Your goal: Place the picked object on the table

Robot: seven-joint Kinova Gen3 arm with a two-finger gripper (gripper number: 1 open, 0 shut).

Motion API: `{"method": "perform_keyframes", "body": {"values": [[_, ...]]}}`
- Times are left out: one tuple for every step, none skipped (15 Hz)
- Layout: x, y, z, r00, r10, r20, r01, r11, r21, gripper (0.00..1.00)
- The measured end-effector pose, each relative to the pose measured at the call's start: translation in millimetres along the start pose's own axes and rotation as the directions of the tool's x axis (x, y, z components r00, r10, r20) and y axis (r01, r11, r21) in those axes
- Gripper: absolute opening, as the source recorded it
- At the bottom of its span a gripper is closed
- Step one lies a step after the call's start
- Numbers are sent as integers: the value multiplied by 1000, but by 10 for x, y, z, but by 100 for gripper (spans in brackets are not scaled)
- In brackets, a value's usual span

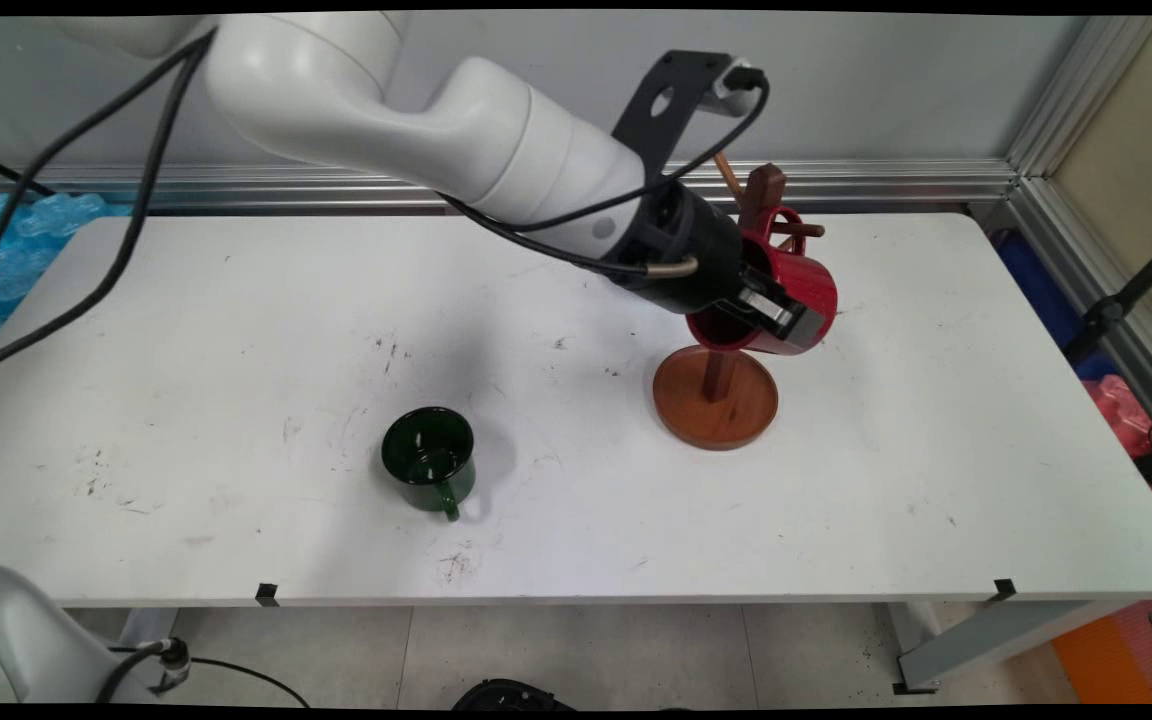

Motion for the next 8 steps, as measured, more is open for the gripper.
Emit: {"method": "perform_keyframes", "body": {"values": [[-1,8,-38,1000,2,-1,-2,1000,-3,0],[3,18,-81,1000,4,-3,-4,1000,-6,0],[7,27,-121,1000,7,-5,-7,1000,-9,0],[12,33,-154,1000,9,-7,-9,1000,-11,0],[16,38,-176,1000,11,-9,-11,1000,-13,0],[21,47,-207,1000,13,-11,-13,1000,-16,0],[26,63,-241,1000,16,-13,-17,1000,-20,0],[28,83,-276,1000,19,-15,-19,999,-25,0]]}}
